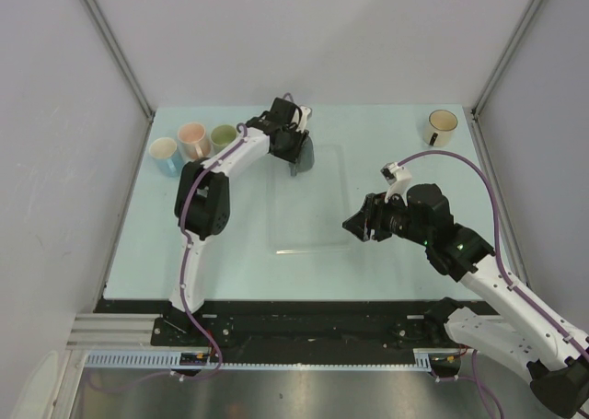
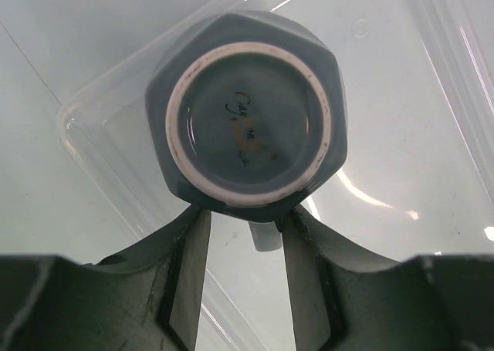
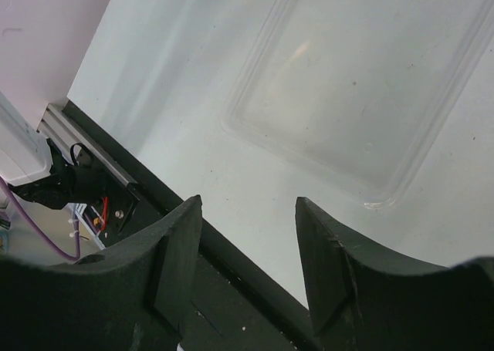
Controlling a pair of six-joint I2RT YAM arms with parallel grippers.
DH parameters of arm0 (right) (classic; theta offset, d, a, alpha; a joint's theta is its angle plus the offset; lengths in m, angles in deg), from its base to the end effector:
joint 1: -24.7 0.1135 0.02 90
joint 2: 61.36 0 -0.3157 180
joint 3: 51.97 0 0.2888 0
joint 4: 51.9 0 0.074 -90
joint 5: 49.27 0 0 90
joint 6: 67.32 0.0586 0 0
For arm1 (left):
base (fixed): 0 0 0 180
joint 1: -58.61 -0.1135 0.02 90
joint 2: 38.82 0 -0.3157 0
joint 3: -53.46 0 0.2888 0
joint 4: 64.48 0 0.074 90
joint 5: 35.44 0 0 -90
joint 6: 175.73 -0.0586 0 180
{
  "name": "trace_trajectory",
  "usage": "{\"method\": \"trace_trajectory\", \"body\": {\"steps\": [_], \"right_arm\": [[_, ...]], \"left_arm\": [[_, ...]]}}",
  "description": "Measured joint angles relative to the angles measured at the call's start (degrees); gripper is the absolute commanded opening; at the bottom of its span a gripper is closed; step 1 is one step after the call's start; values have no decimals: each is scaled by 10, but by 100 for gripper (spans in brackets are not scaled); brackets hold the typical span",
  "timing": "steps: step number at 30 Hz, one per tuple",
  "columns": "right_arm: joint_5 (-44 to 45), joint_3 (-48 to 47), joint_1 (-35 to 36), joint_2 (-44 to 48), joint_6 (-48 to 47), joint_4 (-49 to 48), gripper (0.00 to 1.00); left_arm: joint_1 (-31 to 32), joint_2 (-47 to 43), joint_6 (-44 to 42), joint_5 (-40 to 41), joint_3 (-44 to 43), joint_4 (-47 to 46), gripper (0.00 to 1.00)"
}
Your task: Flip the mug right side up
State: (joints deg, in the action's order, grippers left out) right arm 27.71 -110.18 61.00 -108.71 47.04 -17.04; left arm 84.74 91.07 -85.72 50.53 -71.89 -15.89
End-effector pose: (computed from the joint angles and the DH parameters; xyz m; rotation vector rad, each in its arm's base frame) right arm 0.1610 0.1347 0.3468 -0.3713 2.0620 0.8910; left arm 0.5277 -0.2635 0.2269 0.5974 2.4446 -0.2759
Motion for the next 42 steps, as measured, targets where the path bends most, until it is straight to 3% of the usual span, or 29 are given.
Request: {"method": "trace_trajectory", "body": {"steps": [17,26,30,39,42], "right_arm": [[1,0,0,0,0,0,56],[1,0,0,0,0,0,56],[1,0,0,0,0,0,56],[2,0,0,0,0,0,56],[4,0,0,0,0,0,56]], "left_arm": [[1,14,0,-2,-14,13,40],[2,17,0,-6,-15,16,20],[2,17,0,-6,-15,16,0],[2,16,0,-19,-9,7,0],[1,-22,14,-39,64,-49,0]]}}
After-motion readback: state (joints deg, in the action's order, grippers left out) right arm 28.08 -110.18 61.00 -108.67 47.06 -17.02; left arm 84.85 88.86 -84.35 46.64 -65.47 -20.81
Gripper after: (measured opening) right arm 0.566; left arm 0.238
